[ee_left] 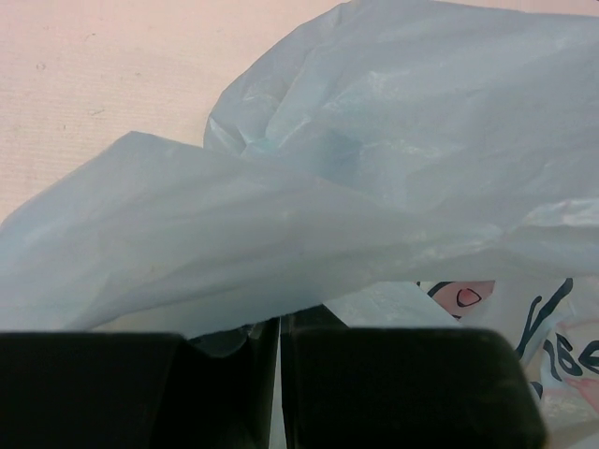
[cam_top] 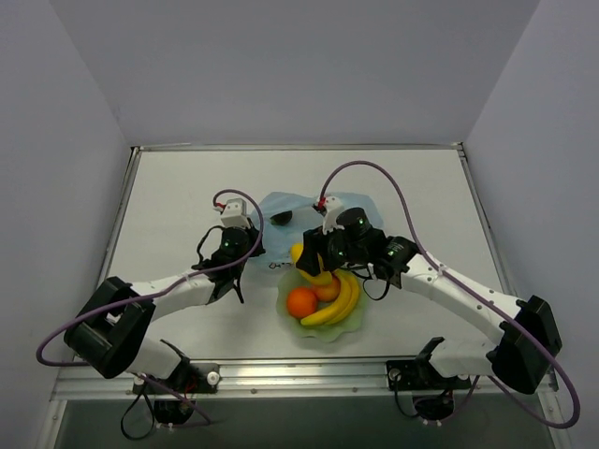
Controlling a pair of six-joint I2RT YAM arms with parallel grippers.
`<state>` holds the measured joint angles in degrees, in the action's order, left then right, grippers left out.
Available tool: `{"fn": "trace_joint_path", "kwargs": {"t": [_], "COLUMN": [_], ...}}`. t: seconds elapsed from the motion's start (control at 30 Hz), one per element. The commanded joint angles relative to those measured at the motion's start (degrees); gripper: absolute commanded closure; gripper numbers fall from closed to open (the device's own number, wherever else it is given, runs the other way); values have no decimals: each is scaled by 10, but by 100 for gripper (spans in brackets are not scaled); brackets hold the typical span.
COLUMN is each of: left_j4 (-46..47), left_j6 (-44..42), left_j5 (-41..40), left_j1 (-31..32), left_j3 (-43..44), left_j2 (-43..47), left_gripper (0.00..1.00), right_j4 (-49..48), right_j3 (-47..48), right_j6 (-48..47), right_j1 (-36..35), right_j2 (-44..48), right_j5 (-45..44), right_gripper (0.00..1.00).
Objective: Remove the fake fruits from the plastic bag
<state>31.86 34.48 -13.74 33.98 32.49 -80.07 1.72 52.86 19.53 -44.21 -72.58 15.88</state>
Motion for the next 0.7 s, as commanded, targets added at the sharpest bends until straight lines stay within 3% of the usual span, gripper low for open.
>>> {"fn": "trace_joint_path", "kwargs": {"t": [0.0,0.33,0.4,0.53,0.67], "left_j4": [14,14,15,19,22], "left_j6": [-7,-12,-13,-16,-13], "left_j5": [-1,-2,-3,-5,-5], "left_j1": [-7,-7,-7,-6,-6], "left_j3": [20,17,16,10,-1], "left_j2": [19,25,29,36,34], "left_gripper": [98,98,98,98,98], "right_j4": [84,95,94,95,105], "right_j3": [8,19,21,30,51], "right_j6": [-57,-81,-78,-69,-62], "right_j1": [0,-38,-42,-42,-42], "right_j2": [12,-56,-63,-54,-9], "right_j5": [-52,-72,-84,-114,-131], "right_gripper": [56,48,41,15,9]}}
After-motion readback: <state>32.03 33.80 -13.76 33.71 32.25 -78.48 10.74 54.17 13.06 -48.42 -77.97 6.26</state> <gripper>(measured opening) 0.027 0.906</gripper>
